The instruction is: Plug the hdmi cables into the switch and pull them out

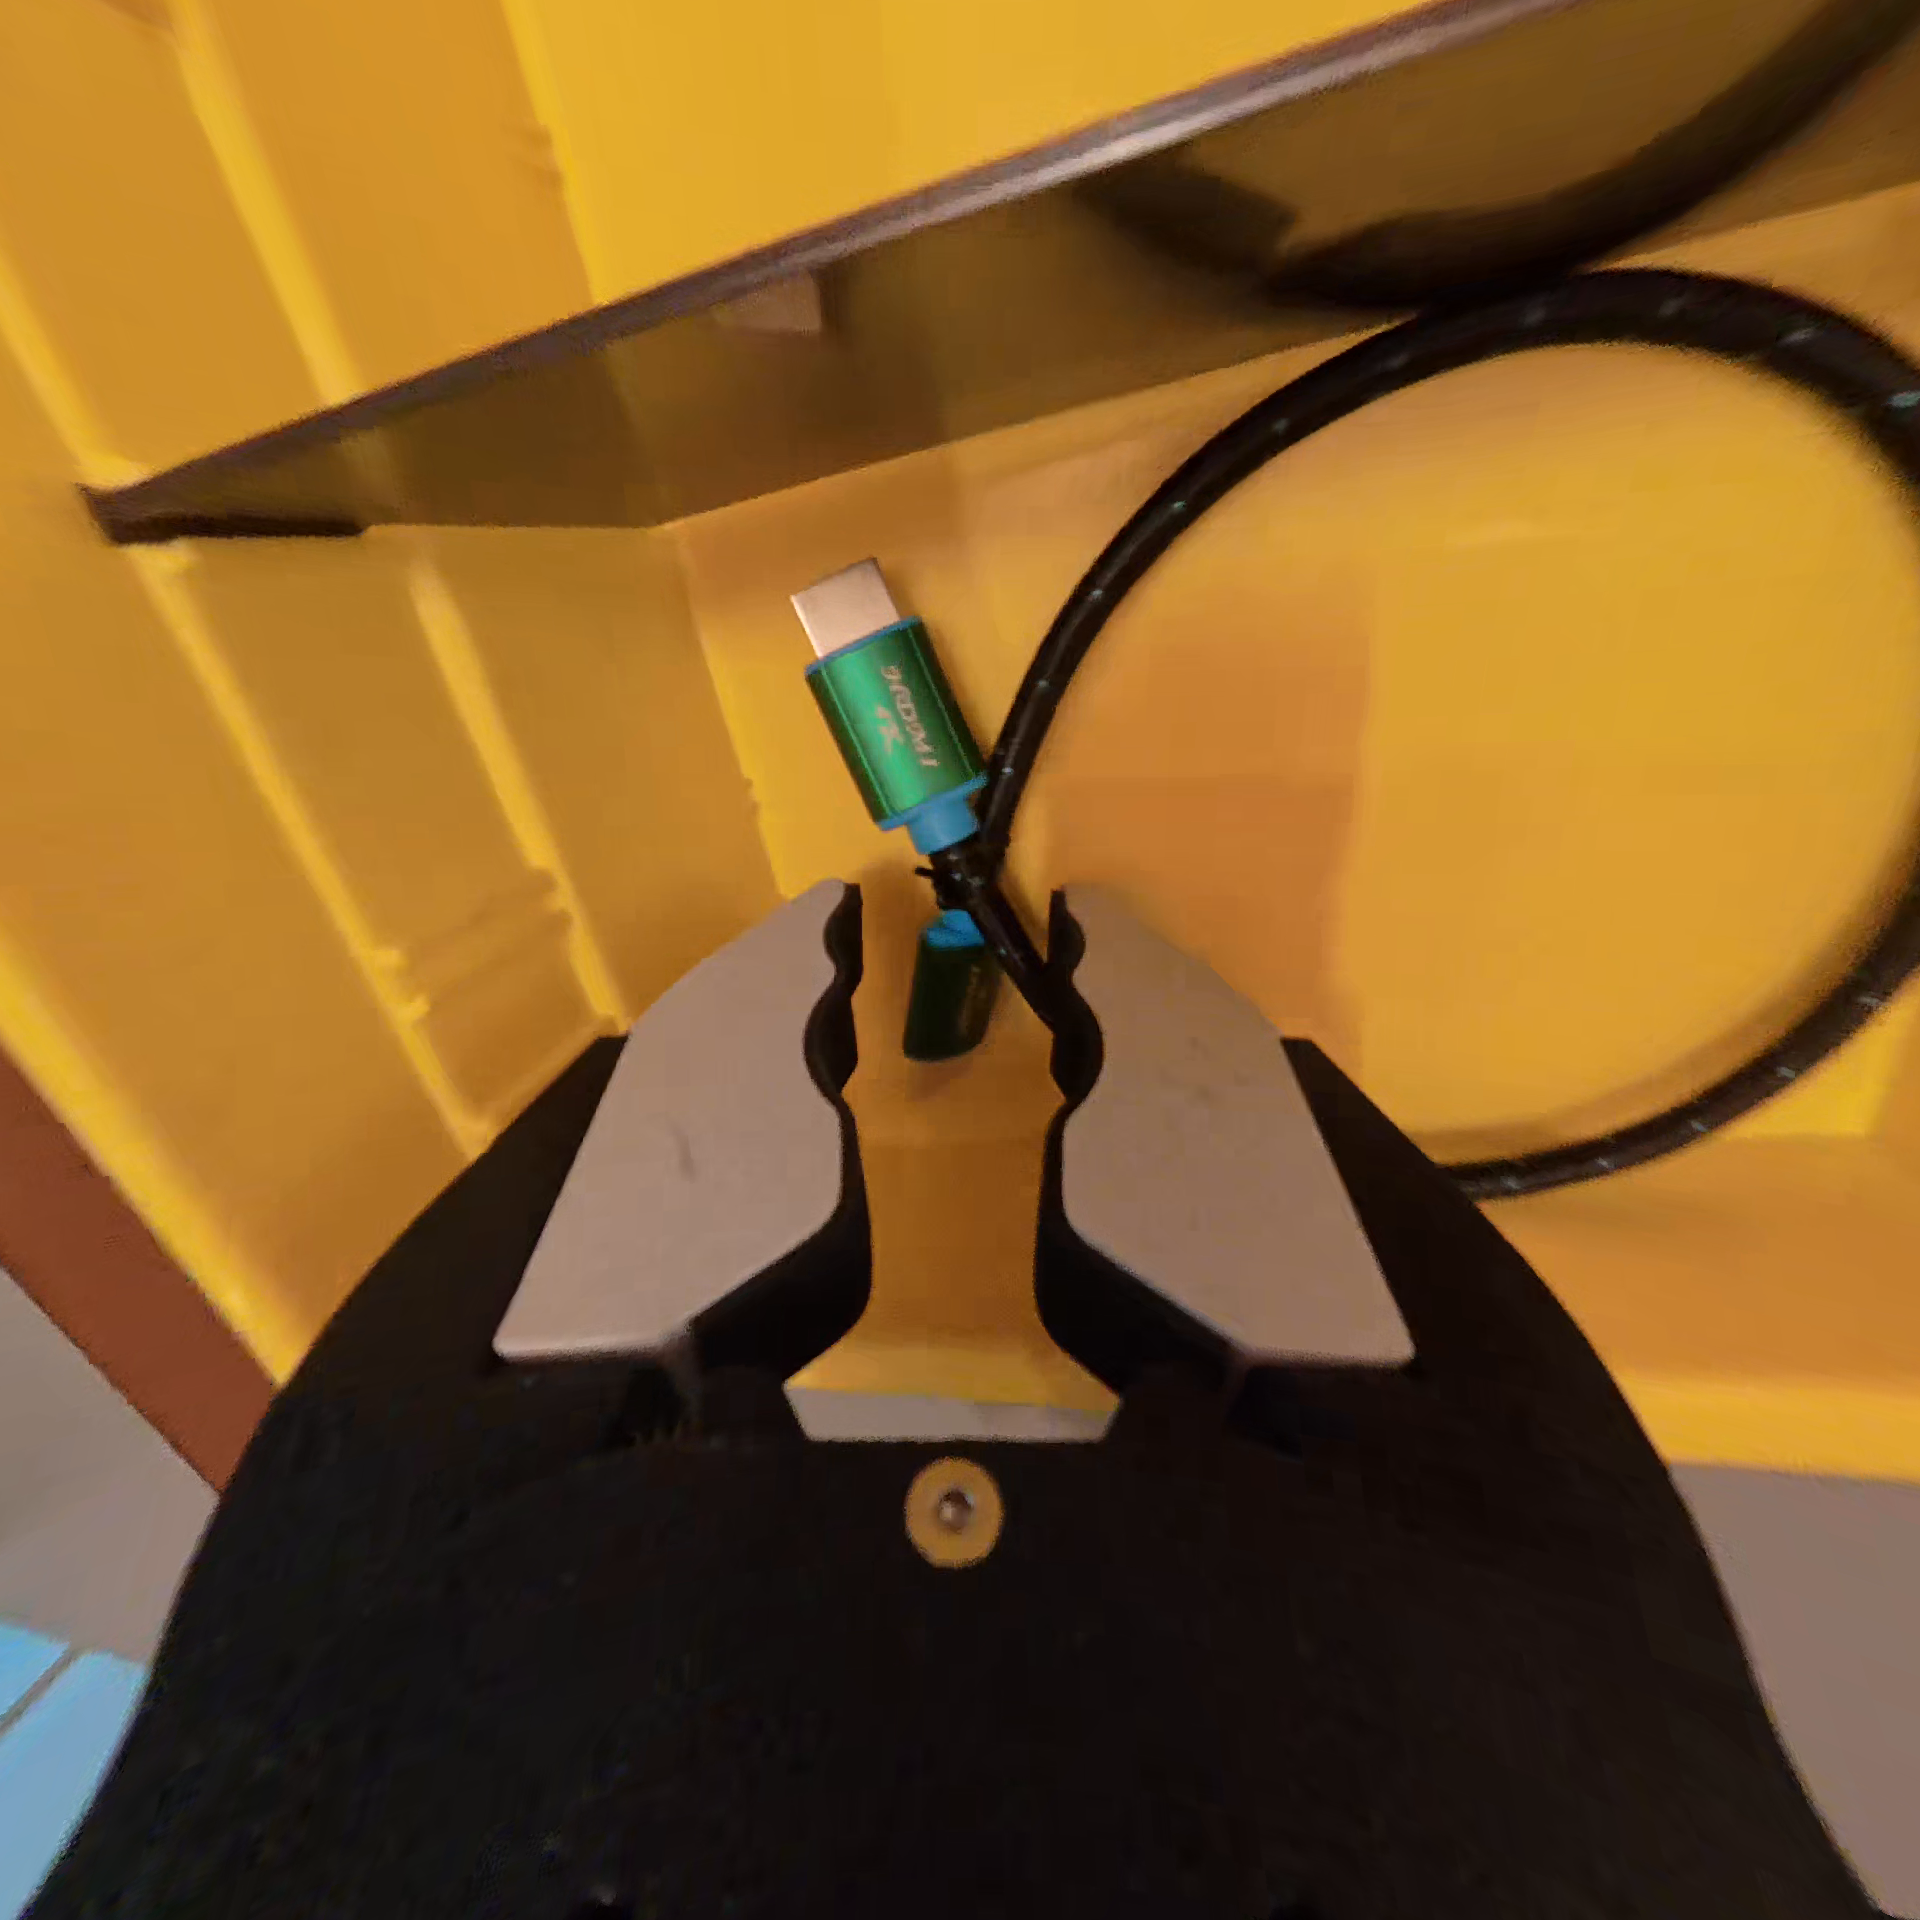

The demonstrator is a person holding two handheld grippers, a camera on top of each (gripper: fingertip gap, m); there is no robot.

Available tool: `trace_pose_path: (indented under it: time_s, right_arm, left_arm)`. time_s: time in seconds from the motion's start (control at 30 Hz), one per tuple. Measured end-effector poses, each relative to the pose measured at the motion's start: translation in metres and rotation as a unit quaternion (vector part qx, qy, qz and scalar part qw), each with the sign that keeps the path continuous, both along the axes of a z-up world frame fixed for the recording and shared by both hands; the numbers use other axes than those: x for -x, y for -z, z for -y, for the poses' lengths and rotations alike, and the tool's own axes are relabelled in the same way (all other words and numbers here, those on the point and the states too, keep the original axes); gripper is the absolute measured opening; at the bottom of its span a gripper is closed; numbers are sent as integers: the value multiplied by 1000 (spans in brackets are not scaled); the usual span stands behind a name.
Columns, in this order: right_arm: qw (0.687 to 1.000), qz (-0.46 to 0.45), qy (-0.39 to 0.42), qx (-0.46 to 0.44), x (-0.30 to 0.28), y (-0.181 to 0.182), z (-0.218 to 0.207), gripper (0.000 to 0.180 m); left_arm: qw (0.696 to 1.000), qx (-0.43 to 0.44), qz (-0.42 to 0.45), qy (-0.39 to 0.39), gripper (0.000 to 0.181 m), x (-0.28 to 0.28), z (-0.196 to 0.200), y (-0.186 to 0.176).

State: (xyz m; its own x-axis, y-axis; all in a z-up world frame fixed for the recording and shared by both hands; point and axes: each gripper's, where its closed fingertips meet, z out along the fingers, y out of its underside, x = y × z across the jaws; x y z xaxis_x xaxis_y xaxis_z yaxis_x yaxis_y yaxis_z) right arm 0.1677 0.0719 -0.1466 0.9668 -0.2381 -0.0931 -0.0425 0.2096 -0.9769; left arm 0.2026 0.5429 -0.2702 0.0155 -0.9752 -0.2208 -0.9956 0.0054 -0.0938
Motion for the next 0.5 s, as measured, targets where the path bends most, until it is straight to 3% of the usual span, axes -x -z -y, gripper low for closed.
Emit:
trace_pose_path:
  time_s: [0.13,0.27,0.5]
  right_arm:
    - [1000,-1,-3,-1,0,0,0,71]
    - [1000,-2,-6,-4,0,-1,0,71]
    - [1000,-4,-13,-16,1,-3,3,71]
  left_arm:
    - [1000,-5,31,4,14,-10,-3,1]
    - [997,-33,72,26,12,-15,-6,-13]
    - [966,-162,180,94,10,-17,10,-124]
